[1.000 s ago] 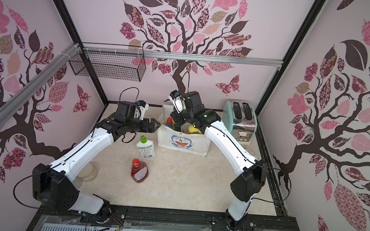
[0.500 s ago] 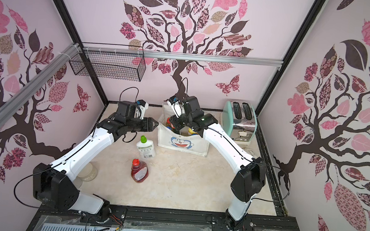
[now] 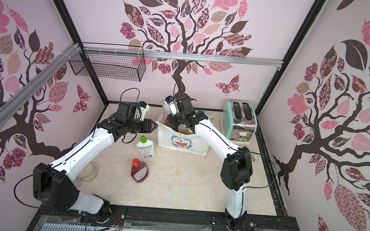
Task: Pack dish soap into the shopping bag
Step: Place the bottle of dish soap in the shopping bag.
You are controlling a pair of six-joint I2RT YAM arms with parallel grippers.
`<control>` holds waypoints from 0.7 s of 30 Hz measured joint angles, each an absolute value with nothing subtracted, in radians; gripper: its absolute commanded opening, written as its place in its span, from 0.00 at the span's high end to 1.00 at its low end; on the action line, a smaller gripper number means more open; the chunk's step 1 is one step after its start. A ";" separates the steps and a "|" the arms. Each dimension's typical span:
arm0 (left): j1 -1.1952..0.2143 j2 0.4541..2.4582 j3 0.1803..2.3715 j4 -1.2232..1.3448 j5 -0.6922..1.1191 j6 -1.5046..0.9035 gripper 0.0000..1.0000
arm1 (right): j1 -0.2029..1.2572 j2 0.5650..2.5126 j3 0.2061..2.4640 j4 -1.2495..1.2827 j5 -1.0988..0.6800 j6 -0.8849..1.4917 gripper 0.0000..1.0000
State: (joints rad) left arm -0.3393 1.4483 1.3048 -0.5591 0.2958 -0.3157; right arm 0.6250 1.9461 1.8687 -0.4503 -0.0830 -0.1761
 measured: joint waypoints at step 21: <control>-0.339 1.444 1.304 -0.563 0.309 -0.306 0.56 | 0.613 1.976 1.833 -0.400 -0.234 -0.138 1.00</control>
State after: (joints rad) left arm -0.3393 1.4437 1.3045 -0.5632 0.3092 -0.3061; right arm 0.6132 1.9759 1.8332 -0.3996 -0.2337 -0.1379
